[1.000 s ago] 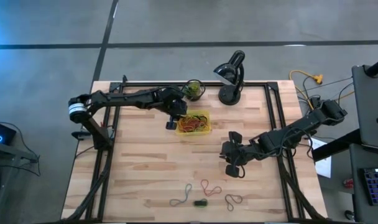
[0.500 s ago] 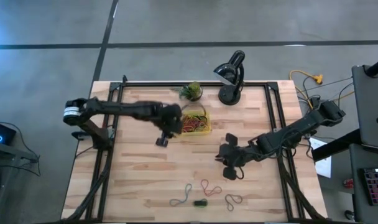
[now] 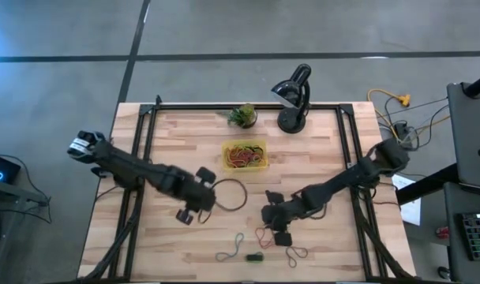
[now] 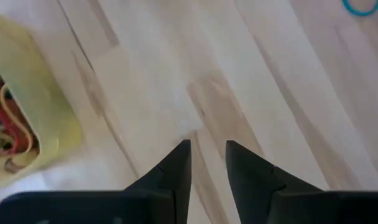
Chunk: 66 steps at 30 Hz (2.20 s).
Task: Pick and place rubber bands into bin
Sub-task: Put the black rubber band in the yellow bin
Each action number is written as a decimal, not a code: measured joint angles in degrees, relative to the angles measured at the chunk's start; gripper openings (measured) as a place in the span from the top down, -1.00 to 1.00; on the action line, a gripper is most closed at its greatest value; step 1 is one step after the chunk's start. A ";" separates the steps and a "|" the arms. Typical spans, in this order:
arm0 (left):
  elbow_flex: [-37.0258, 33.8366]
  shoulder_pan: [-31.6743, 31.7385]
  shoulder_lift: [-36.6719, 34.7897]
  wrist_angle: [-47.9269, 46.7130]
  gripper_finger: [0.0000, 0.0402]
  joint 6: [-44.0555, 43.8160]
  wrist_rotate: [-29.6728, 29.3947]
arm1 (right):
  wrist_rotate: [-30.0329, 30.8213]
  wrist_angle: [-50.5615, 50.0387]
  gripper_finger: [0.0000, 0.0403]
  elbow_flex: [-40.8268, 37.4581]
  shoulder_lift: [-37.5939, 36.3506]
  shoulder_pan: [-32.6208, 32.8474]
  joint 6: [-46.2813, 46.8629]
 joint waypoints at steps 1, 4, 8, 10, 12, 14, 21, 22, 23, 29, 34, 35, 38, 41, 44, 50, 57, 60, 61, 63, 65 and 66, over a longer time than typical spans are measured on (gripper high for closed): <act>-0.07 -1.74 -0.32 -0.54 0.58 -1.67 -1.50 | 1.44 -3.59 0.76 1.51 1.11 0.59 1.13; -1.06 -6.50 -1.28 -2.18 0.58 -5.63 -4.80 | 9.80 -13.27 0.76 6.76 4.07 3.47 1.96; -3.48 -11.62 -3.02 -1.21 0.58 -10.74 -7.71 | 15.51 -22.18 0.76 14.43 5.97 7.49 2.13; -4.99 -14.07 -3.33 -0.80 0.58 -13.83 -10.51 | 16.34 -22.37 0.76 16.91 6.72 9.20 1.57; -6.76 -16.23 -3.47 -0.79 0.58 -16.79 -13.28 | 16.70 -21.44 0.76 18.67 7.29 10.63 1.59; -8.60 -18.02 -3.48 0.13 0.58 -18.42 -15.06 | 16.89 -20.33 0.76 20.37 7.86 12.11 1.72; -11.74 -20.25 -3.31 4.66 0.58 -22.54 -15.85 | 17.36 -14.95 0.76 23.54 14.14 16.15 2.01; -11.78 -20.33 -3.31 4.77 0.58 -23.07 -15.87 | 17.26 -14.25 0.76 23.89 15.34 16.35 2.05; -11.77 -20.33 -3.31 4.80 0.58 -23.46 -15.87 | 16.97 -14.65 0.75 24.20 16.37 16.50 2.19; -11.46 -20.33 -3.30 5.32 0.58 -23.66 -16.05 | 15.88 -14.33 0.55 26.91 18.80 16.54 4.04; -11.96 -20.33 -3.29 5.43 0.58 -23.66 -16.04 | 15.91 -14.58 0.31 27.28 18.76 16.46 4.10; -12.05 -20.33 -3.29 5.73 0.58 -23.66 -16.04 | 15.92 -14.54 0.27 27.31 18.66 16.39 4.31; -12.48 -20.33 -3.29 6.44 0.58 -23.66 -16.04 | 15.99 -14.16 0.15 27.35 18.74 15.96 4.74; -12.74 -20.33 -3.29 6.48 0.58 -23.66 -16.04 | 15.93 -13.65 0.07 27.35 19.49 15.43 4.81; -12.74 -20.33 -3.29 6.67 0.58 -23.66 -16.04 | 15.79 -13.72 0.01 27.35 20.53 14.91 5.13; -12.72 -20.33 -3.26 6.80 0.58 -23.66 -16.02 | 15.61 -13.62 0.01 27.32 20.71 14.55 5.12; -12.74 -20.33 -3.26 6.96 0.58 -23.66 -16.02 | 15.57 -12.77 0.07 27.32 20.71 14.51 5.14; -12.76 -20.33 -3.26 7.00 0.58 -23.66 -16.02 | 15.57 -12.46 0.09 27.32 20.71 14.53 5.15; -12.76 -20.33 -3.26 7.02 0.58 -23.66 -16.02 | 15.54 -12.47 0.10 27.30 20.71 14.53 5.16; -12.76 -20.33 -3.26 7.23 0.58 -23.66 -16.02 | 15.53 -12.46 0.11 27.24 20.71 14.52 5.16; -12.76 -20.33 -3.26 7.37 0.58 -23.66 -16.02 | 15.53 -12.39 0.13 27.24 20.71 14.51 5.16; -12.76 -20.33 -3.26 7.37 0.58 -23.66 -16.02 | 15.53 -12.41 0.13 27.24 20.71 14.51 5.16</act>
